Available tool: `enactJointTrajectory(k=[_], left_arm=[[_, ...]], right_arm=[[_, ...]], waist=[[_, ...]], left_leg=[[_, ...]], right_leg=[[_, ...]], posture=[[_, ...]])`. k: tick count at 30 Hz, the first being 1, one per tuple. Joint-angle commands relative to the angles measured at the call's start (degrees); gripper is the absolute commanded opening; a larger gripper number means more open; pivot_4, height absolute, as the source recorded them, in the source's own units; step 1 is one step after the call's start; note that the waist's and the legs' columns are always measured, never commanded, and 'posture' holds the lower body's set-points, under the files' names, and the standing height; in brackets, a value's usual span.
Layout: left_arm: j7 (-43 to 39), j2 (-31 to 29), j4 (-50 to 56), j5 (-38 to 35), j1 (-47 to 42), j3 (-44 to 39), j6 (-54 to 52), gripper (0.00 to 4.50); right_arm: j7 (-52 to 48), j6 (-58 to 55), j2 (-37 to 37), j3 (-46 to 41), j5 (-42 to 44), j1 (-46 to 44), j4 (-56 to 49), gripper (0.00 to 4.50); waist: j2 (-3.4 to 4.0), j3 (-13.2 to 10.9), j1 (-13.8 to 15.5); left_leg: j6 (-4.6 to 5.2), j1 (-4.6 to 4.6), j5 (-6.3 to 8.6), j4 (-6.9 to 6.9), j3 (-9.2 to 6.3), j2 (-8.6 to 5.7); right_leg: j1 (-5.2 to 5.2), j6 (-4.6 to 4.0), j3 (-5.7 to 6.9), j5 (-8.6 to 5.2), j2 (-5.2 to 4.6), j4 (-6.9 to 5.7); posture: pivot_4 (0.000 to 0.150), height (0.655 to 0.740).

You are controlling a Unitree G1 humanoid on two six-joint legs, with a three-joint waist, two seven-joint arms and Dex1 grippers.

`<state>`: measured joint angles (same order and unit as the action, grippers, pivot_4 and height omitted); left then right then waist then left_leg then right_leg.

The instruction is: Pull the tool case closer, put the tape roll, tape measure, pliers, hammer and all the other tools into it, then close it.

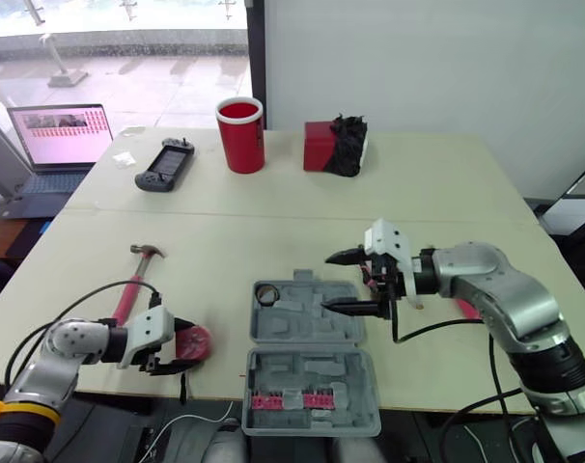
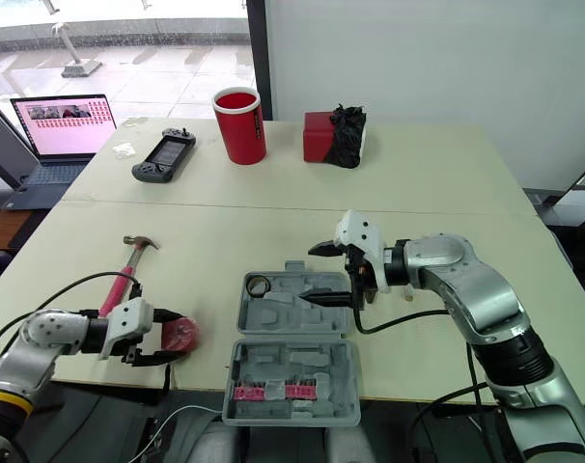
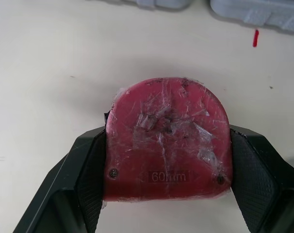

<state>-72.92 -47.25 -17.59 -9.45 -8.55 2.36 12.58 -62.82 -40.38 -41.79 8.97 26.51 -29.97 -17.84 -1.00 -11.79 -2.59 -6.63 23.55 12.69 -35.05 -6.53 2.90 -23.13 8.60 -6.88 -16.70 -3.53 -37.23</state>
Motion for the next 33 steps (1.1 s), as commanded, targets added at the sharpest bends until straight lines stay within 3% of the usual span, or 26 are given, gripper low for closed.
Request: enactJointTrajectory(k=[1,3,5,9,12,14,18,24,29,33], left_arm=[[-0.23,-2.67,8.19,-3.92,-0.43,-3.47,-4.33,2.95],[-0.19,-3.29,11.65,-5.01,-0.49,-3.98,-6.57,2.95],[-0.38,-3.88,16.72,-6.66,-1.6,-3.84,-10.15,2.95],[-0.22,-3.25,23.06,-8.41,-4.76,-2.46,-15.73,2.95],[0.94,-0.95,26.19,-8.69,-8.3,0.05,-19.25,2.95],[1.05,-0.24,27.04,-8.01,-9.24,1.03,-19.83,2.95],[1.27,1.68,28.24,-7.4,-11.17,3.58,-20.98,2.95],[0.91,3.38,27.06,-6.37,-12.61,6.18,-20.36,2.95],[1.06,4.39,26.69,-5.86,-13.16,6.97,-19.96,2.95],[1.45,5.18,26.42,-5.2,-13.37,7.57,-19.46,2.95]], right_arm=[[2.15,1.38,0.43,-0.79,-0.62,-1.19,-2.69,4.5],[5.05,4.73,1.11,-1.02,-3.63,-0.87,-2.99,4.5],[5.94,0.9,1.09,-1.8,-1.96,-1.66,-2.42,4.5],[7.66,-22.99,1.41,-3.94,9.19,-7.19,-0.57,4.5],[13.34,-44.11,10.95,-10.94,16.94,-11.49,3.93,4.5],[16.29,-50.55,14.99,-14.0,18.62,-12.17,4.68,4.5],[26.46,-52.12,17.91,-14.45,27.15,-10.15,10.8,4.5],[45.97,-52.12,23.89,-19.53,50.11,-7.44,20.75,4.5],[60.37,-51.59,26.12,-18.08,61.92,-4.99,22.34,4.5],[73.23,-43.04,24.78,-12.65,77.64,-2.46,23.14,4.5]], waist=[[-0.01,0.0,0.0],[0.01,-0.01,0.01],[0.0,-0.01,0.06],[0.01,-0.01,0.01],[-0.01,0.0,-0.27],[-0.01,0.0,-0.44],[0.01,-0.01,-0.32],[0.01,-0.01,-0.93],[0.01,-0.01,-1.6],[0.01,-0.01,-1.57]], left_leg=[[0.0,0.0,0.0,-0.01,0.0,0.0],[0.0,0.0,0.0,-0.01,0.0,0.0],[0.0,0.0,0.0,0.01,0.0,0.0],[0.0,0.01,0.0,-0.01,0.0,0.0],[0.01,-0.02,-0.01,-0.01,-0.05,0.01],[0.01,-0.04,-0.01,0.0,-0.11,0.02],[0.02,-0.01,0.0,0.06,-0.14,0.02],[0.03,0.0,0.0,0.05,-0.14,0.03],[0.03,0.0,0.0,0.05,-0.15,0.03],[0.04,0.0,0.0,0.04,-0.18,0.05]], right_leg=[[0.0,0.0,0.0,0.0,0.0,0.0],[0.0,0.0,0.0,0.0,-0.01,0.0],[0.0,0.0,0.0,-0.01,0.0,0.0],[0.01,0.01,0.0,0.0,0.0,-0.01],[0.01,0.0,0.0,0.01,0.04,-0.07],[0.02,0.01,0.01,0.01,0.11,-0.12],[0.01,0.02,0.04,0.01,0.12,-0.16],[0.0,0.03,0.04,0.01,0.12,-0.16],[0.01,0.03,0.04,0.01,0.13,-0.17],[0.0,0.03,0.04,0.01,0.17,-0.19]], posture=[[0.15,0.74],[0.15,0.74],[0.15,0.74],[0.15,0.74],[0.15,0.74],[0.15,0.74],[0.15,0.74],[0.15,0.74],[0.15,0.74],[0.15,0.74]])
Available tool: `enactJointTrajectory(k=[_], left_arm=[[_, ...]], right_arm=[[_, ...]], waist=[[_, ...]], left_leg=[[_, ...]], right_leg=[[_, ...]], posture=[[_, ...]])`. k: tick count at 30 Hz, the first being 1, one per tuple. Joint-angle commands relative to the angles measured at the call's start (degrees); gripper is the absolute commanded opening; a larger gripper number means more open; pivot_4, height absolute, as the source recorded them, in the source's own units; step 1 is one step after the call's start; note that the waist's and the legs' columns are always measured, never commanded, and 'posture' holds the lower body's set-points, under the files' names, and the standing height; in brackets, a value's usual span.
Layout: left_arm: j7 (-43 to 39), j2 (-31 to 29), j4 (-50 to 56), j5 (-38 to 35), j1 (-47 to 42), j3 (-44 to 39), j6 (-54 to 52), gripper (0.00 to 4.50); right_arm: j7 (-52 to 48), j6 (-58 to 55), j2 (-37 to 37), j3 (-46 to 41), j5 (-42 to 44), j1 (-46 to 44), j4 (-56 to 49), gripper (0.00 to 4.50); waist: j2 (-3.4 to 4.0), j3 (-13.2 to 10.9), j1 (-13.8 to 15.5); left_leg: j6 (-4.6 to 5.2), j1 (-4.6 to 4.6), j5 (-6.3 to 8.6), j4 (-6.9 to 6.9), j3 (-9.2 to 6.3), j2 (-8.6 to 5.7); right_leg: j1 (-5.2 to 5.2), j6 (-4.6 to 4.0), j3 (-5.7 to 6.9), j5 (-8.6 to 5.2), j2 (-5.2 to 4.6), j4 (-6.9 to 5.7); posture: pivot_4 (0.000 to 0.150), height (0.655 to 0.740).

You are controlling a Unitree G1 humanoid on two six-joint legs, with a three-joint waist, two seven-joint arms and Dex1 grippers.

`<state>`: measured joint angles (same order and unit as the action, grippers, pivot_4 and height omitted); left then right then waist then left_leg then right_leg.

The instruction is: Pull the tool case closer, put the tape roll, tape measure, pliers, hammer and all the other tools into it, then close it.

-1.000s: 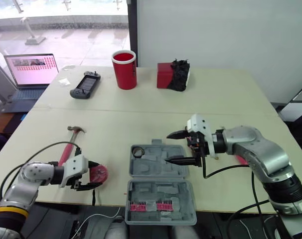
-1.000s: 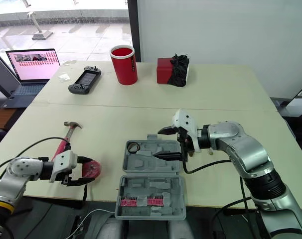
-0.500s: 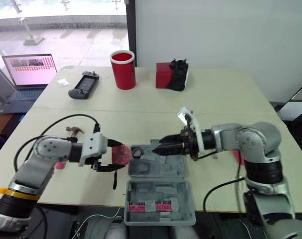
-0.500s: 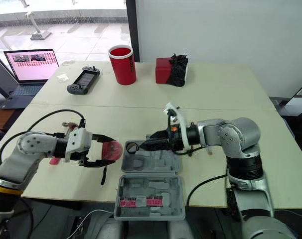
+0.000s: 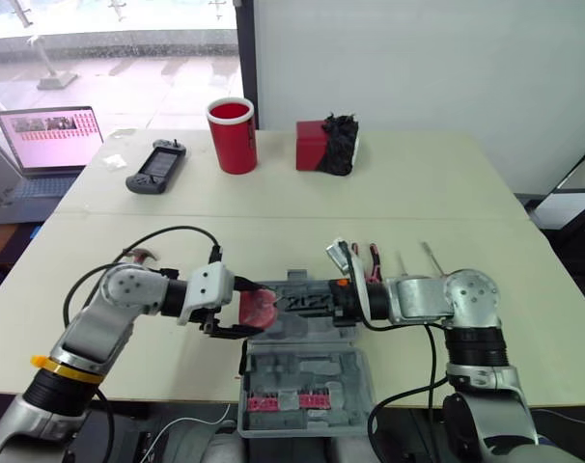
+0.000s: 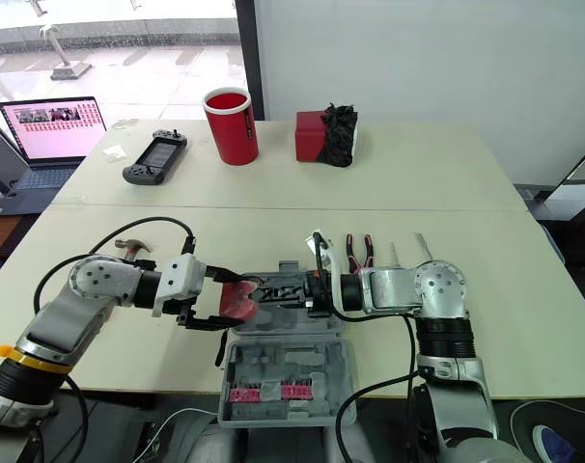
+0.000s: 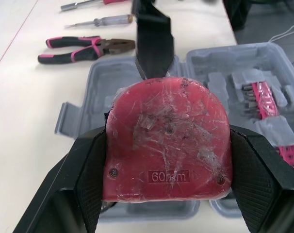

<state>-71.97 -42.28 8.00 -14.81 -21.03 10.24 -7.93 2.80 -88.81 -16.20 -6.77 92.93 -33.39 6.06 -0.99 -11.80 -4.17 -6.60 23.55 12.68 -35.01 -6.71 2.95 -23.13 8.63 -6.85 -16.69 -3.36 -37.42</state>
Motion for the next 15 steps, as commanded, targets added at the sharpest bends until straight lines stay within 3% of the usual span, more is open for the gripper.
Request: enactJointTrajectory(k=[1,4,8,12,15], left_arm=[[0.71,0.64,0.92,0.03,-0.94,-0.29,0.85,2.95],[1.13,1.8,0.71,0.04,-0.95,0.04,0.56,2.95],[1.5,2.71,0.18,0.28,-1.14,0.17,0.56,2.95],[1.59,3.02,-0.19,0.37,-1.2,0.18,0.6,2.95],[1.97,3.22,-0.66,0.5,-0.74,0.0,0.44,2.95]], right_arm=[[10.27,7.38,-1.21,4.93,13.86,1.62,-1.34,4.5],[14.42,12.48,-1.15,8.14,19.54,2.96,-2.39,4.5],[15.25,15.02,0.41,8.55,20.07,4.17,-2.51,2.7],[15.72,16.11,1.41,8.19,20.07,4.65,-2.79,0.6],[15.79,16.99,2.64,7.03,20.07,5.14,-2.73,0.44]], waist=[[0.0,0.0,0.0],[0.0,0.0,0.01],[0.0,0.0,0.05],[0.0,0.0,0.05],[0.01,0.0,0.04]], left_leg=[[0.0,0.0,0.0,0.0,0.0,0.0],[0.0,0.01,0.0,-0.01,0.0,0.0],[0.0,0.0,0.0,-0.01,-0.01,0.01],[0.01,0.01,0.0,-0.01,-0.01,0.01],[0.01,-0.01,0.0,0.01,-0.02,0.03]], right_leg=[[0.0,0.0,0.0,0.0,0.0,0.0],[0.0,0.0,-0.02,0.0,0.0,0.0],[0.0,0.0,-0.02,0.0,0.02,0.0],[0.0,-0.01,-0.02,0.0,0.03,0.0],[-0.01,-0.01,-0.03,-0.01,0.05,0.0]], posture=[[0.15,0.74],[0.15,0.74],[0.15,0.74],[0.15,0.74],[0.15,0.74]])
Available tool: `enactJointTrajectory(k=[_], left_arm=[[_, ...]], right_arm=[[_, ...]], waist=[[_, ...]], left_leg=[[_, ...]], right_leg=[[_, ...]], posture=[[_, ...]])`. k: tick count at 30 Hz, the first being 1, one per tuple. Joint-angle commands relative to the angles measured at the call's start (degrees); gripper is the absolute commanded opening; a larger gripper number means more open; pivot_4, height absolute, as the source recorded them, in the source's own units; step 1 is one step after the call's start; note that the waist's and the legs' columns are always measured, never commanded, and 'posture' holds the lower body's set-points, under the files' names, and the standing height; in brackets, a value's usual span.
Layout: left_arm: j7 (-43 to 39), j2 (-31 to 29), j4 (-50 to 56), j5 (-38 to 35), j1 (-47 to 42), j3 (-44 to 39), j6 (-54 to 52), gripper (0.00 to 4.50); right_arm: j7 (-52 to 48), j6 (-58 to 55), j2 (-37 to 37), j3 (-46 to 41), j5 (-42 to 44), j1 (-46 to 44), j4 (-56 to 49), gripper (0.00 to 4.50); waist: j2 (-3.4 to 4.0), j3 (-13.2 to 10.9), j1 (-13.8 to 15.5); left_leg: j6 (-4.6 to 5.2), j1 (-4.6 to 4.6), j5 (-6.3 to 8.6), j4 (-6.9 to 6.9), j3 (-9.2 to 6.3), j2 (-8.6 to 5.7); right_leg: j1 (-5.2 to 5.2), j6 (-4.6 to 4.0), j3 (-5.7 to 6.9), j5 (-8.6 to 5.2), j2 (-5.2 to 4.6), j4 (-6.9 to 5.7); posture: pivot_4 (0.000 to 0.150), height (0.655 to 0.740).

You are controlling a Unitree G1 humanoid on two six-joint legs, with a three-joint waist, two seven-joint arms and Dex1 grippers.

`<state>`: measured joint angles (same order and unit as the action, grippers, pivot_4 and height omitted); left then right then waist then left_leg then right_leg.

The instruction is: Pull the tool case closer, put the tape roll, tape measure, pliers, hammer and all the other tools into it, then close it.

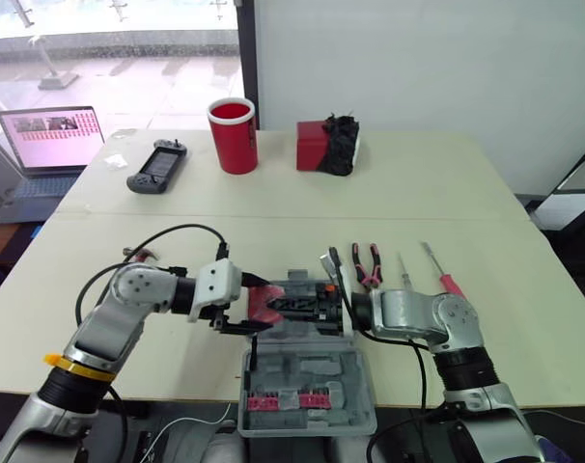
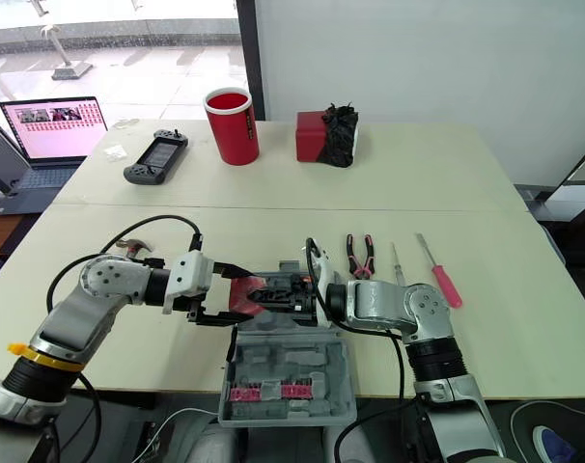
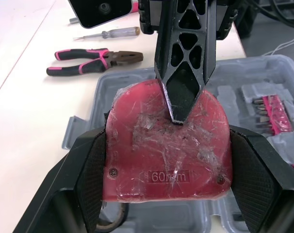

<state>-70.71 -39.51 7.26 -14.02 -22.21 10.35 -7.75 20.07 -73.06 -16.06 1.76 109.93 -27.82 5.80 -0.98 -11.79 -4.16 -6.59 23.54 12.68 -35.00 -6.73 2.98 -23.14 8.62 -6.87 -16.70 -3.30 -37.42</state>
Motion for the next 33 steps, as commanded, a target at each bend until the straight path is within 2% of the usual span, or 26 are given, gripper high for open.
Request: enactJointTrajectory(k=[1,3,4,9,17,19,21,23,28,33], left_arm=[[1.29,0.53,-0.12,-0.32,0.55,-0.63,0.11,3.45],[0.72,0.12,0.24,-2.37,0.88,-1.9,-1.62,4.38],[0.66,-0.06,0.31,-2.79,0.89,-2.21,-2.1,4.5],[1.08,-3.11,0.01,-3.58,2.35,-6.28,-1.86,4.5],[2.21,-7.09,5.48,-7.42,10.94,-12.85,-5.18,4.5],[2.86,-7.29,8.08,-8.79,13.06,-13.88,-6.61,4.5],[2.52,-7.43,12.29,-15.21,14.94,-15.61,-12.28,4.5],[1.94,-8.2,15.45,-17.96,15.64,-15.67,-15.26,4.5],[3.23,-8.41,18.36,-19.36,14.64,-14.41,-17.96,4.5],[3.06,-7.73,17.62,-18.31,12.19,-11.77,-17.88,4.5]], right_arm=[[-1.61,1.18,2.35,-1.89,3.07,-0.47,-2.3,0.44],[-2.13,0.85,1.71,-2.67,3.07,-0.68,-1.85,0.44],[-2.32,0.68,1.46,-2.89,3.07,-0.84,-1.59,0.44],[-4.49,-1.6,-4.01,-4.05,3.07,-3.72,2.73,0.44],[-11.81,-8.02,-20.62,-4.52,1.72,-8.38,11.77,0.44],[-16.19,-10.72,-26.07,-5.84,-1.5,-6.52,12.47,0.44],[-22.96,-13.96,-31.84,-6.51,-8.44,-2.29,10.09,0.44],[-28.49,-14.84,-35.37,-7.28,-13.51,2.21,8.59,0.44],[-40.12,-13.98,-38.13,-8.44,-23.08,10.46,4.0,0.44],[-47.02,-8.61,-36.26,-7.89,-33.04,15.7,3.62,0.44]], waist=[[0.01,-0.01,0.06],[0.01,-0.01,-0.01],[0.02,-0.01,0.01],[0.03,-0.02,0.11],[0.05,-0.03,0.22],[0.06,-0.04,0.39],[0.06,-0.04,0.8],[0.05,-0.04,1.23],[0.13,-0.08,0.57],[0.09,-0.06,0.22]], left_leg=[[0.0,0.0,0.0,0.0,0.0,0.0],[0.0,0.01,0.0,0.0,0.0,0.0],[0.0,0.01,0.0,0.0,0.0,0.01],[0.0,0.01,0.0,-0.02,-0.01,0.01],[0.05,0.04,0.03,0.04,0.0,0.01],[0.07,0.08,0.04,0.03,0.0,0.01],[0.08,0.16,0.05,0.01,0.0,0.01],[0.1,0.2,0.06,0.0,0.0,0.01],[0.12,0.13,0.06,-0.07,0.05,0.01],[0.12,0.07,0.05,-0.23,0.15,0.0]], right_leg=[[0.0,0.0,0.0,0.0,0.0,0.0],[-0.01,0.0,0.0,0.0,0.0,0.0],[-0.01,0.0,0.0,0.0,0.0,0.0],[-0.01,-0.02,-0.01,-0.01,0.01,0.01],[-0.03,-0.03,-0.02,-0.03,0.01,0.08],[-0.04,-0.01,-0.02,-0.04,0.0,0.11],[-0.07,-0.01,-0.02,-0.04,-0.01,0.18],[-0.07,0.01,-0.01,-0.05,-0.01,0.24],[-0.09,-0.2,-0.07,-0.13,0.0,0.21],[0.01,-0.25,-0.2,-0.11,0.0,0.23]], posture=[[0.15,0.74],[0.15,0.74],[0.15,0.74],[0.15,0.74],[0.15,0.74],[0.15,0.74],[0.15,0.74],[0.15,0.74],[0.15,0.74],[0.15,0.74]])
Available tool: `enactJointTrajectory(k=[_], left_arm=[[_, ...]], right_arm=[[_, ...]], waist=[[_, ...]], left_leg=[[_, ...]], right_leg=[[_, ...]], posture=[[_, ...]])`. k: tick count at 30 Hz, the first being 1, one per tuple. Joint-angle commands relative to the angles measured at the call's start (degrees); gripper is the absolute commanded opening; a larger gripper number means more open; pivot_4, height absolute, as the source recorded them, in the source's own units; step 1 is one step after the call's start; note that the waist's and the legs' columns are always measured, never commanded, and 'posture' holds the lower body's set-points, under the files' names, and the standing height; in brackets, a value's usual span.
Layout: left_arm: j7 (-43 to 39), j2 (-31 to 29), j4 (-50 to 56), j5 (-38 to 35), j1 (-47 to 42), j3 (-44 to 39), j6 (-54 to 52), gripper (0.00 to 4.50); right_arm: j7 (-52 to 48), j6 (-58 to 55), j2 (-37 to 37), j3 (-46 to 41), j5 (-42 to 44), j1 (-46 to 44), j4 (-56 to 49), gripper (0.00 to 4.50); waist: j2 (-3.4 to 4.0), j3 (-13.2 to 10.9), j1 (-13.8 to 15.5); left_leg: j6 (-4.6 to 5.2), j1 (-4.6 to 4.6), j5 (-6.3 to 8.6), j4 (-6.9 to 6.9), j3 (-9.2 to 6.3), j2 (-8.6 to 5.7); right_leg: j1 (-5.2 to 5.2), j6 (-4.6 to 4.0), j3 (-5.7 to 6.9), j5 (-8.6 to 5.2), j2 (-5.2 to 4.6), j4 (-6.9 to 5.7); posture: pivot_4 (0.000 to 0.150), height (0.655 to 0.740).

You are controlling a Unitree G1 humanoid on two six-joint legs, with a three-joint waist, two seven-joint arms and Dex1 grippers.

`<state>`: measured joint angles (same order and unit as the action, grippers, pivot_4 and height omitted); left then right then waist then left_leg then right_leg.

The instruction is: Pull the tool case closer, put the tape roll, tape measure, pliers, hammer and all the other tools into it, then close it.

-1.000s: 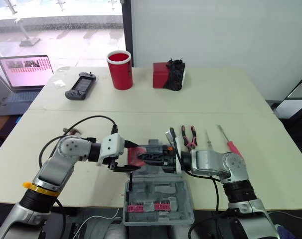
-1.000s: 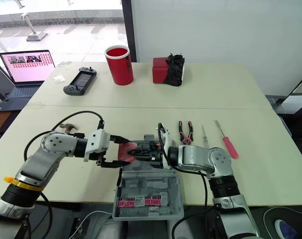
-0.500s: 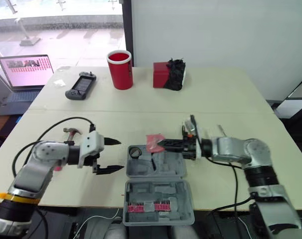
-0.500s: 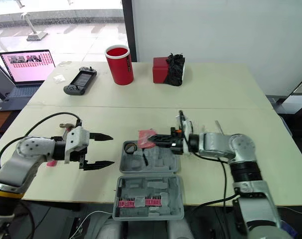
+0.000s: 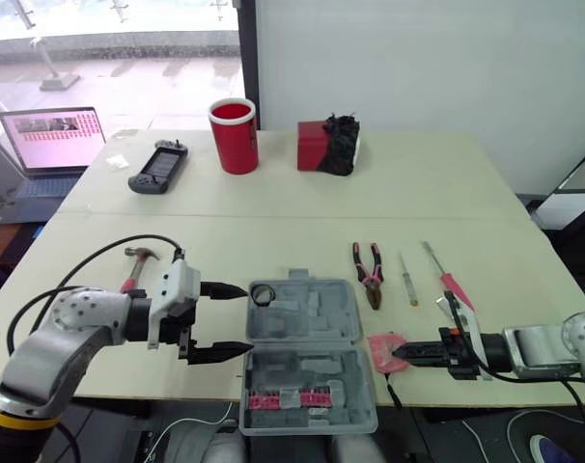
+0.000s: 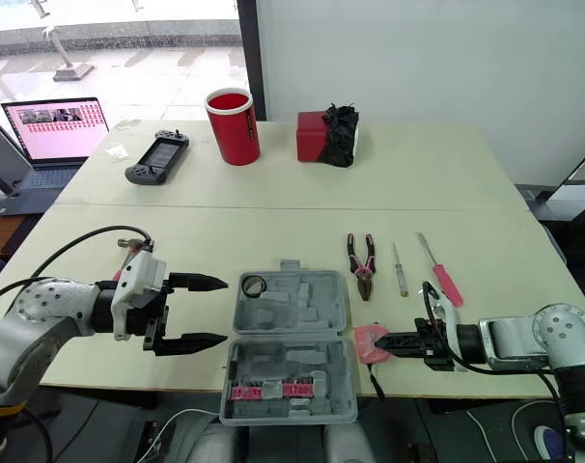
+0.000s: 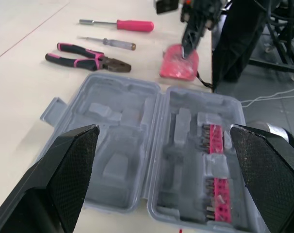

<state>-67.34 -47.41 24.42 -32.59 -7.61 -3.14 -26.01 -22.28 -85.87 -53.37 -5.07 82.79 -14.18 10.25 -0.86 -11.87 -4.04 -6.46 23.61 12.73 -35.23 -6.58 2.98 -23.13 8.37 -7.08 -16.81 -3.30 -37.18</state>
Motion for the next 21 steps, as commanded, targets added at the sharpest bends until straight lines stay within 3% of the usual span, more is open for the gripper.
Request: enactJointTrajectory(k=[1,9,13,17,21], left_arm=[[-0.48,0.22,0.12,0.59,-2.91,2.32,0.57,4.5],[-2.79,1.08,-3.67,1.37,-6.57,6.26,1.41,4.5],[-3.65,1.4,-4.27,1.85,-6.57,7.59,2.08,4.5],[-3.24,2.17,-4.18,1.44,-7.64,7.48,1.32,4.5],[-4.47,1.93,-4.78,2.34,-7.24,8.06,2.39,4.5]], right_arm=[[-5.68,5.16,1.45,-0.95,-7.79,2.68,-0.69,0.44],[-19.75,9.65,-5.48,-4.12,-17.0,11.22,-6.28,4.36],[-28.9,21.13,-9.06,-6.78,-23.95,15.29,-11.61,4.44],[-37.58,51.04,-5.61,-10.25,-39.01,20.02,-19.53,4.44],[-40.72,63.44,-7.4,-2.83,-52.55,18.86,-19.3,4.44]], waist=[[-0.03,0.01,0.24],[-0.02,0.01,0.7],[-0.05,0.01,0.89],[-0.04,0.0,0.67],[-0.03,0.01,0.55]], left_leg=[[0.0,-0.03,0.0,0.05,-0.02,0.01],[0.0,-0.01,0.0,0.04,0.0,0.0],[0.0,-0.02,0.0,0.04,0.0,0.0],[-0.01,-0.05,0.0,0.06,0.0,0.0],[-0.02,-0.06,0.0,0.06,0.01,0.0]], right_leg=[[0.01,0.01,0.01,-0.01,0.03,0.0],[0.03,0.05,0.0,-0.02,0.02,0.04],[0.05,0.06,0.0,-0.03,0.02,0.07],[0.05,0.14,0.0,-0.07,0.02,0.05],[0.09,0.4,0.01,-0.06,0.02,0.06]], posture=[[0.15,0.74],[0.15,0.74],[0.15,0.74],[0.15,0.74],[0.15,0.74]])
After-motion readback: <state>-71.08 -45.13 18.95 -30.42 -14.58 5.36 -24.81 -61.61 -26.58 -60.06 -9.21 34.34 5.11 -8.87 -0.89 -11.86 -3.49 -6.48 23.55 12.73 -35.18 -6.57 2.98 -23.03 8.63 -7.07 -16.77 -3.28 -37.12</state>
